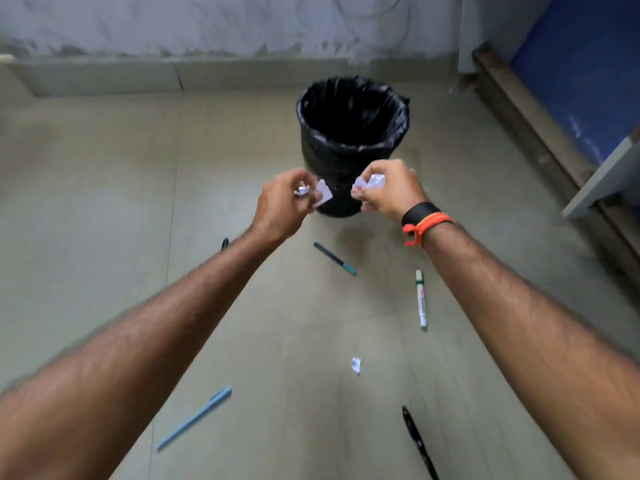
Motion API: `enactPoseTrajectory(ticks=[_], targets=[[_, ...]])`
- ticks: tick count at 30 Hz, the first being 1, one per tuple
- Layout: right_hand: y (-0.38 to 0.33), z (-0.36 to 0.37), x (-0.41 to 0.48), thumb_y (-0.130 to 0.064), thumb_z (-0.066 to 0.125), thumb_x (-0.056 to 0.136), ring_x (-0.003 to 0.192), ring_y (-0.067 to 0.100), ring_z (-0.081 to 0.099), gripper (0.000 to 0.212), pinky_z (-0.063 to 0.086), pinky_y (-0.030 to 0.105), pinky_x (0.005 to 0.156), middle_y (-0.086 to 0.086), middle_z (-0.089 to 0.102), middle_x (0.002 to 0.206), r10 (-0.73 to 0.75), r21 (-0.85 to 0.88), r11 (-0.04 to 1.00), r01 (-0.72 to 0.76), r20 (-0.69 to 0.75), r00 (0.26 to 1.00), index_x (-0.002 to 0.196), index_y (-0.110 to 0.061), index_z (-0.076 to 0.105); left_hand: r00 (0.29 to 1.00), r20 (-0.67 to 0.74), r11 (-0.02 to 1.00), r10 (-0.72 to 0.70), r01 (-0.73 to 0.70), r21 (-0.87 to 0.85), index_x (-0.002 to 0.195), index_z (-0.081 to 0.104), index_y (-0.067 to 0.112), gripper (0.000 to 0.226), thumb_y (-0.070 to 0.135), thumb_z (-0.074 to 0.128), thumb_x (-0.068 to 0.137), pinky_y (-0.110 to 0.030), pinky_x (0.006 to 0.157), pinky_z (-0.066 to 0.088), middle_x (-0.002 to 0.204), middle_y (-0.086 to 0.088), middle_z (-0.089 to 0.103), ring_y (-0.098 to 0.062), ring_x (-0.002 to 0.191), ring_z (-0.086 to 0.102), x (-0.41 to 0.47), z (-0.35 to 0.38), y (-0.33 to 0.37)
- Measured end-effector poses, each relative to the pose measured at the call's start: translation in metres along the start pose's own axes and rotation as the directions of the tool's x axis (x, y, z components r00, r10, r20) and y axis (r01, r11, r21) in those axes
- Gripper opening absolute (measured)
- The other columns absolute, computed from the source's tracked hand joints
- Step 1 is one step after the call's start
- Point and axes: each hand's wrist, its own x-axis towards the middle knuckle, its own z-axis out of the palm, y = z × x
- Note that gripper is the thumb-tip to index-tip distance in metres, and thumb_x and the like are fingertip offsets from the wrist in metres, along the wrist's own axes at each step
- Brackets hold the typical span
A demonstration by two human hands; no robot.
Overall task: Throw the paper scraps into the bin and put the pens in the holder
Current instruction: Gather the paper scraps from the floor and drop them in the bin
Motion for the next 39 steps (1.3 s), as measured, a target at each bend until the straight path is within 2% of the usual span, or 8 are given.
enactPoseTrajectory(ticks=[6, 10, 13, 17, 23, 32, 36, 39], targets=[[-0.049, -0.022, 0.083, -0.008, 0.071, 0.082, 0.05, 0.012, 0.06, 0.031, 0.057, 0.024, 0.05, 0.0, 0.059, 0.065, 0.089, 0.207, 0.977, -0.057, -0.149, 0.985, 0.06, -0.02, 0.054, 0.978, -0.087, 0.917, -0.189, 0.144, -0.373, 0.069, 0.062, 0.022, 0.018, 0.013, 0.071, 0.081, -0.034, 0.071, 0.061, 0.066, 0.0, 0.061, -0.014, 0.059, 0.064, 0.104, 0.0, 0.063], [-0.066, -0.009, 0.113, -0.024, 0.068, 0.089, 0.044, 0.007, 0.054, 0.022, 0.058, 0.021, 0.065, -0.004, 0.058, 0.057, 0.261, 0.421, 0.887, -0.191, -0.115, 0.959, 0.078, -0.007, 0.061, 0.928, 0.072, 0.749, -0.366, 0.34, -0.569, 0.106, 0.061, 0.005, 0.018, -0.001, 0.059, 0.089, -0.022, 0.061, 0.056, 0.087, -0.008, 0.059, -0.014, 0.067, 0.059, 0.133, 0.012, 0.09], [-0.08, -0.008, 0.119, -0.043, 0.053, 0.096, 0.08, 0.02, 0.059, 0.054, 0.059, 0.036, 0.087, 0.009, 0.052, 0.12, 0.384, 0.719, 0.625, -0.303, 0.055, 0.922, 0.134, -0.005, 0.048, 0.906, 0.154, 0.642, -0.394, 0.391, -0.659, 0.128, 0.045, -0.001, 0.037, 0.003, 0.056, 0.093, -0.024, 0.072, 0.058, 0.12, -0.017, 0.046, -0.02, 0.095, 0.053, 0.139, 0.012, 0.096], [-0.075, -0.01, 0.117, -0.043, 0.042, 0.101, 0.143, 0.041, 0.025, 0.058, 0.055, 0.045, 0.091, 0.016, 0.017, 0.159, 0.384, 0.894, 0.356, -0.272, 0.125, 0.915, 0.149, -0.013, 0.029, 0.895, 0.236, 0.59, -0.378, 0.43, -0.683, 0.132, 0.045, 0.001, 0.04, 0.012, 0.055, 0.095, -0.029, 0.086, 0.056, 0.127, -0.02, 0.048, -0.027, 0.112, 0.054, 0.128, 0.007, 0.08], [-0.026, 0.01, 0.036, -0.012, 0.048, 0.101, 0.087, 0.029, 0.068, 0.025, 0.06, 0.029, 0.074, 0.025, 0.062, 0.106, 0.316, 0.927, 0.31, -0.209, 0.106, 0.943, 0.112, 0.008, 0.056, 0.914, 0.277, 0.607, -0.295, 0.403, -0.685, 0.116, 0.057, 0.009, 0.021, 0.011, 0.054, 0.095, -0.026, 0.087, 0.055, 0.1, -0.01, 0.067, -0.02, 0.094, 0.067, 0.051, 0.025, 0.03], [0.106, 0.101, -0.112, 0.007, 0.06, 0.089, 0.061, 0.013, 0.064, 0.016, 0.059, 0.019, 0.061, 0.008, 0.065, 0.073, 0.429, 0.627, 0.622, -0.469, 0.229, 0.874, 0.08, -0.006, 0.063, 0.836, 0.339, 0.733, -0.433, 0.545, -0.408, 0.107, 0.064, 0.004, 0.018, 0.002, 0.06, 0.09, -0.031, 0.081, 0.053, 0.089, -0.012, 0.065, -0.018, 0.077, 0.062, -0.1, 0.095, -0.065], [0.175, 0.109, -0.155, -0.003, 0.075, 0.074, 0.066, 0.02, 0.062, 0.016, 0.059, 0.034, 0.073, 0.001, 0.066, 0.069, 0.497, 0.084, 0.855, -0.513, 0.157, 0.854, 0.077, -0.018, 0.07, 0.82, 0.303, 0.83, -0.486, 0.541, -0.133, 0.098, 0.068, 0.015, 0.016, 0.007, 0.064, 0.085, -0.032, 0.083, 0.051, 0.089, -0.004, 0.067, -0.015, 0.075, 0.061, -0.154, 0.099, -0.108], [0.2, 0.106, -0.177, -0.012, 0.078, 0.071, 0.078, 0.017, 0.06, 0.025, 0.046, 0.022, 0.076, 0.002, 0.068, 0.085, 0.472, -0.282, 0.87, -0.405, 0.238, 0.849, 0.095, -0.019, 0.072, 0.82, 0.316, 0.879, -0.477, 0.453, 0.149, 0.105, 0.068, 0.018, 0.022, 0.012, 0.064, 0.084, -0.029, 0.086, 0.051, 0.1, 0.001, 0.068, -0.016, 0.091, 0.065, -0.18, 0.092, -0.132]])
